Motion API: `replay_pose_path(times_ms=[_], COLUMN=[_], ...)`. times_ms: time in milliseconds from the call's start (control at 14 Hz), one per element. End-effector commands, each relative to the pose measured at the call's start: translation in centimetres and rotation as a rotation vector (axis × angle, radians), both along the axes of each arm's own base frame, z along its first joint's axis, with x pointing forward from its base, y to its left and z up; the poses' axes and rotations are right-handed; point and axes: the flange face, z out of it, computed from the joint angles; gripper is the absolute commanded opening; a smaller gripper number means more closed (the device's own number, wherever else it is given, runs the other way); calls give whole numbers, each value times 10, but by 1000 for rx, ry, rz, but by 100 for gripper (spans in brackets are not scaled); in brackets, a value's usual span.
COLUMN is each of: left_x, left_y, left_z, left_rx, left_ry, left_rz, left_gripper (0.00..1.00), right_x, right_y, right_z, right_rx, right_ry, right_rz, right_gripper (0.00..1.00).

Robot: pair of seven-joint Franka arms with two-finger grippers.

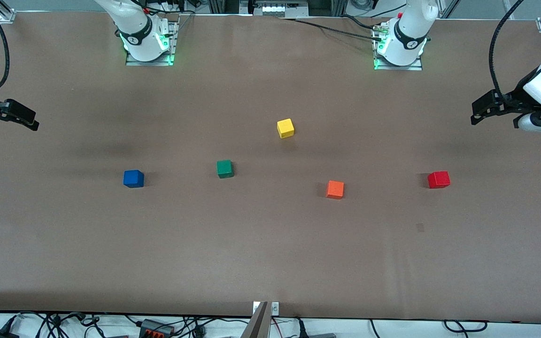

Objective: Pass red block to right arm, stack on blue
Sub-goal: 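Move the left gripper toward the red cube while the right gripper advances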

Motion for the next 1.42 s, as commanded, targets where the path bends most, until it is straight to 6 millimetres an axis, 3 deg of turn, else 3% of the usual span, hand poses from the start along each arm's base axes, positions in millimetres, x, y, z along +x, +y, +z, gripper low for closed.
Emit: replay_pose_path(times_ms=[0,712,783,1068,1210,1353], left_x=[-2,0,6,22,31,39], left_y=[-1,1,4,18,49,61], left_z=[7,1,-14,-41,-57,-86], left_rx=[6,8,6,12,10,6], left_ry=[0,23,53,113,139,189], left_rz=[-23,-11,-4,20,60,77], left_gripper=[100,100,100,100,100,100], right_x=[-7,-5,-5,0,5,9], right_y=[1,0,1,3,15,17], right_z=[2,-4,-3,-11,-19,-27], right_rx=[2,4,4,8,8,11], right_ry=[1,24,20,26,38,51], right_rz=[13,22,23,23,42,43], right_gripper=[100,100,100,100,100,100])
